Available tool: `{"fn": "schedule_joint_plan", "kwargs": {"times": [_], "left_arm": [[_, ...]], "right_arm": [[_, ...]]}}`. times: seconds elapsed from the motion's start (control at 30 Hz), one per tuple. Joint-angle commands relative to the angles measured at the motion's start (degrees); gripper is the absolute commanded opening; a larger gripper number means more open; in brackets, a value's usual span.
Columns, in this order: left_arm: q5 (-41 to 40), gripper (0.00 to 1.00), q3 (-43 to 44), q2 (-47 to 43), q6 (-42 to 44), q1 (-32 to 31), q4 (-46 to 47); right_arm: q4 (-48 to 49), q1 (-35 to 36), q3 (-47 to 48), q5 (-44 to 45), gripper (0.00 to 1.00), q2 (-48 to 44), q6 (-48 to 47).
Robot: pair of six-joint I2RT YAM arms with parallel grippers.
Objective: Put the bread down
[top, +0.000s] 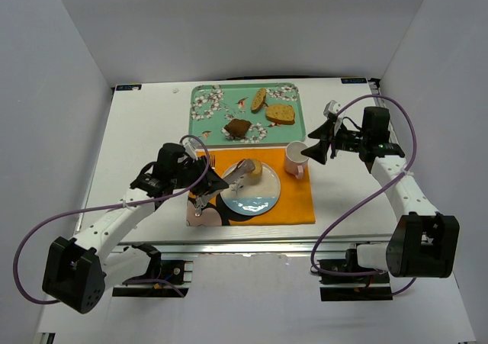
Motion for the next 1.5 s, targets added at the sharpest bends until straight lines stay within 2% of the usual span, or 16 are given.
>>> {"fn": "schedule_joint_plan", "kwargs": {"times": [0.0,0.03,0.3,0.77,0.9,0.93,0.97,1.03,1.1,1.17,1.27,1.3,1.33,1.37,1.4,1.47], "left_arm": [[-1.81,0.39,2.04,0.20,1.88,-0.56,-1.07],[-2.16,0.44,2.39,0.55,2.58,-0.65,-1.94],[-1.99,0.54,4.41,2.05,4.08,-0.82,-3.71],[-9.37,0.56,11.35,1.87,8.83,-0.82,-11.35],[-13.93,0.48,15.91,2.84,10.85,-0.65,-13.64],[-15.25,0.44,16.80,3.10,11.98,-0.56,-13.73],[-18.22,0.34,17.85,3.72,12.60,-0.30,-13.90],[-21.22,0.26,19.96,4.42,14.71,1.63,-13.21],[-25.53,0.17,20.93,5.56,16.91,5.39,-11.20],[-25.38,0.11,19.19,5.57,19.72,9.26,-6.90],[-23.69,0.10,13.04,5.65,27.71,16.30,5.92],[-23.18,0.18,11.64,6.79,30.08,18.75,11.79],[-23.17,0.18,10.40,6.80,34.97,19.65,14.19],[-23.61,0.31,9.26,8.80,37.11,20.44,15.96],[-24.05,0.35,9.16,12.04,38.87,21.93,17.72],[-23.35,0.37,10.21,15.92,41.87,23.69,19.48]], "right_arm": [[-1.06,-0.18,-0.58,-1.51,0.72,-2.32,-0.35],[-1.06,-0.18,-0.67,-1.42,0.72,-2.41,-0.35],[-0.88,-0.18,-1.28,-1.42,0.72,-3.03,-0.26],[-0.70,-0.18,-1.55,-1.86,0.72,-2.85,-0.52],[-1.23,-0.26,-1.46,-1.86,0.72,-3.11,-1.31],[-1.32,-0.18,-1.46,-1.86,0.72,-3.20,-1.57],[-1.41,-0.18,-1.46,-1.95,0.72,-3.46,-1.84],[-2.20,-0.18,-1.28,-2.38,0.72,-3.64,-3.59],[-2.81,-0.09,-1.28,-2.47,0.71,-4.08,-4.47],[-3.08,-0.09,-1.37,-2.65,0.71,-4.34,-5.44],[-3.95,0.00,-1.20,-2.91,0.71,-4.52,-7.28],[-4.30,0.09,-1.02,-3.00,0.71,-4.52,-7.90],[-5.18,0.17,-0.67,-2.83,0.71,-4.52,-9.65],[-5.71,0.78,-0.49,-2.48,0.71,-4.61,-10.62],[-6.32,1.23,-0.32,-1.69,0.71,-4.61,-11.76],[-7.38,2.80,-0.05,-0.55,0.71,-4.96,-14.48]]}}
